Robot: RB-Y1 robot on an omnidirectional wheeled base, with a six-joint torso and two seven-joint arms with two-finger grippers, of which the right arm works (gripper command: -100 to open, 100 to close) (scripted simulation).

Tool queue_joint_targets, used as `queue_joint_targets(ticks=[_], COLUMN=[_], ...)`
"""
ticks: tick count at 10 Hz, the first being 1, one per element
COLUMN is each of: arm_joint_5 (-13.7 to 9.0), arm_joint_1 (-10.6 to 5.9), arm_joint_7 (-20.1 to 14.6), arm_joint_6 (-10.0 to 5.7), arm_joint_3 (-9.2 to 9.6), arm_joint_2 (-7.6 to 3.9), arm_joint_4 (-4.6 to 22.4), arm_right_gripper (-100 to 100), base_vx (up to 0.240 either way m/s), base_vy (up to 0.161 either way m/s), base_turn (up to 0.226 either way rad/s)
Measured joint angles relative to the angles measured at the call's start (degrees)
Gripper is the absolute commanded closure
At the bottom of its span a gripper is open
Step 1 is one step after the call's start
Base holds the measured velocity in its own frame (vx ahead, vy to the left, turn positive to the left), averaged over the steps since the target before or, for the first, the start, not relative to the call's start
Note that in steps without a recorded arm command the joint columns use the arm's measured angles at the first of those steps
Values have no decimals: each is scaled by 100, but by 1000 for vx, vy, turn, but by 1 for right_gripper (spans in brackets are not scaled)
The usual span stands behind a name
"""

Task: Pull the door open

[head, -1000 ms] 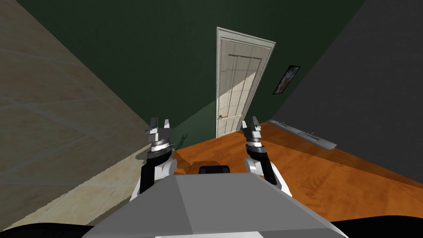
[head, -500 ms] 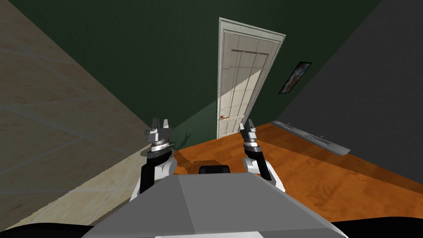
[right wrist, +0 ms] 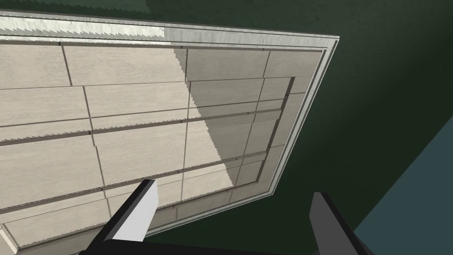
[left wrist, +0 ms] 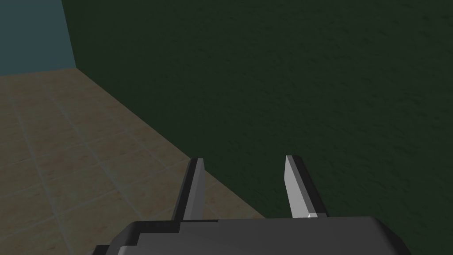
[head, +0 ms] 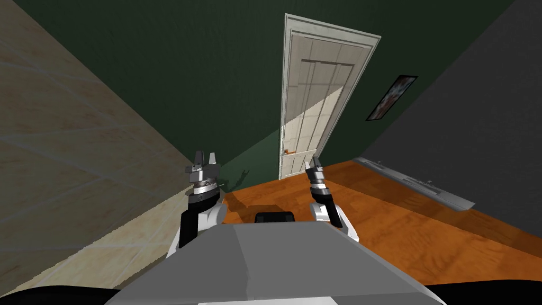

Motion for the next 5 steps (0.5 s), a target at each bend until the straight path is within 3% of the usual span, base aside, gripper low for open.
queue_joint_targets(ticks=[5], arm_joint_5=[-53], arm_joint_1=[-203], arm_joint_7=[-50], arm_joint_6=[-203], arm_joint_3=[-23], arm_joint_2=[-111], arm_joint_4=[760], arm_right_gripper=[-100], base_vx=[61], base_vy=[-28], base_turn=[66])
